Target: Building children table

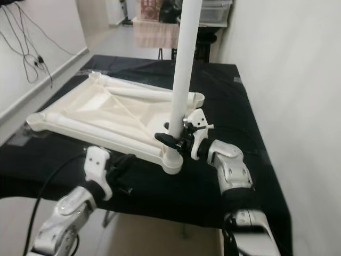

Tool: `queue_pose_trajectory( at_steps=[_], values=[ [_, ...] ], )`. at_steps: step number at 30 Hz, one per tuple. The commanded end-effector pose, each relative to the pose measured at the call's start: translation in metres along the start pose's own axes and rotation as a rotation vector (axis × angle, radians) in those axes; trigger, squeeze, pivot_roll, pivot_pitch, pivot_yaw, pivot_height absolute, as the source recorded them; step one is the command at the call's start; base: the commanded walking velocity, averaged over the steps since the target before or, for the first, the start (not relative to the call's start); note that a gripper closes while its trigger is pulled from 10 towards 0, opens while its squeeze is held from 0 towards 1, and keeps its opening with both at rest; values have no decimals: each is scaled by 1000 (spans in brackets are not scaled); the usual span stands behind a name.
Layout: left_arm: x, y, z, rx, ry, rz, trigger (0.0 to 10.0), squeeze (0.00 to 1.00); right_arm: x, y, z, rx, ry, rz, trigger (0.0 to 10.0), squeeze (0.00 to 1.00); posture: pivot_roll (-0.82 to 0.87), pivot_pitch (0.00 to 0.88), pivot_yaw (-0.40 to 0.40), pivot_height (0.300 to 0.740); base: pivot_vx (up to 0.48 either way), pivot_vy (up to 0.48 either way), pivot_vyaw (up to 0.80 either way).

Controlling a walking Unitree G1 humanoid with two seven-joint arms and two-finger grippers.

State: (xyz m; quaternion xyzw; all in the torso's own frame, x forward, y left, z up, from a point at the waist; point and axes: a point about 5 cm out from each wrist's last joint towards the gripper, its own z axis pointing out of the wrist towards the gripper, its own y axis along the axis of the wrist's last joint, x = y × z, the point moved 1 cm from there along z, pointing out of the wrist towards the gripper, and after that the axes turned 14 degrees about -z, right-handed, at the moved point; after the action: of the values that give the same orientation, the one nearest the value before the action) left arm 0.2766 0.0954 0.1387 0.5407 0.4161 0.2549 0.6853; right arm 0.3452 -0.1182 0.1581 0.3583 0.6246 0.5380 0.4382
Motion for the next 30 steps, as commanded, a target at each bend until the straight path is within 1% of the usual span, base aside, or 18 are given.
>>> queue_pose_trajectory(
  at_steps=[1,3,5,11,12,13,14,15,17,18,19,20,21,22,23,24,27,30],
  values=[
    [1,-1,-1,8,-2,-3,10000,0,9,-41,-19,243,-124,-79,0,0,-42,58,-13,740,0,0,0],
    [2,-1,-1,10,0,-2,10000,0,12,-36,-16,213,-86,-74,0,0,-42,44,-3,740,0,0,0],
    [2,-1,-1,7,7,1,10000,0,1,-40,-9,227,-85,-80,0,0,-34,46,-16,740,0,0,0],
    [3,0,-1,-1,15,0,10000,0,6,-35,-6,209,-47,-83,0,0,-37,49,-13,740,0,0,0],
    [3,1,-1,-1,14,1,10000,0,7,-31,-6,208,-54,-77,10000,0,-32,46,-17,740,0,0,0],
    [3,1,-1,-1,14,1,10000,0,7,-31,-6,208,-54,-77,10000,0,-32,46,-17,740,0,0,0],
    [3,0,0,0,12,2,10000,0,7,-25,-5,185,-37,-32,10000,1000,-33,45,-16,740,0,0,0],
    [3,0,0,0,12,2,10000,0,7,-25,-5,185,-37,-32,10000,1000,-33,45,-16,740,0,0,0],
    [2,0,1,3,9,1,10000,0,-1,-7,5,71,56,10,10000,1000,-31,42,-13,740,0,0,0],
    [2,0,2,4,7,0,10000,0,-10,8,12,-13,211,-11,10000,1000,-30,39,-13,740,0,0,0],
    [2,0,2,4,7,0,10000,0,-10,8,12,-13,211,-11,10000,1000,-30,39,-13,740,0,0,0],
    [2,-1,2,5,5,0,10000,0,-13,14,14,-46,298,-49,10000,1000,-30,38,-15,740,0,0,0],
    [2,-1,2,5,5,0,10000,0,-13,14,14,-46,298,-49,10000,1000,-30,38,-15,740,0,0,0],
    [1,-1,2,5,4,0,10000,0,-16,18,14,-63,353,-77,10000,1000,-30,38,-15,740,0,0,0],
    [1,-1,3,6,3,0,10000,0,-19,21,15,-76,447,-133,10000,0,-24,32,-21,740,0,0,0],
    [1,-1,3,6,2,1,10000,0,-21,23,14,-80,533,-162,10000,0,-24,32,-21,740,0,0,0],
    [0,-1,3,6,2,1,10000,0,-23,24,14,-80,582,-175,10000,0,-24,32,-21,740,0,0,0],
    [0,-2,3,7,3,1,10000,0,-30,30,17,-73,684,-192,10000,0,-11,22,-26,740,0,0,0]
  ],
)
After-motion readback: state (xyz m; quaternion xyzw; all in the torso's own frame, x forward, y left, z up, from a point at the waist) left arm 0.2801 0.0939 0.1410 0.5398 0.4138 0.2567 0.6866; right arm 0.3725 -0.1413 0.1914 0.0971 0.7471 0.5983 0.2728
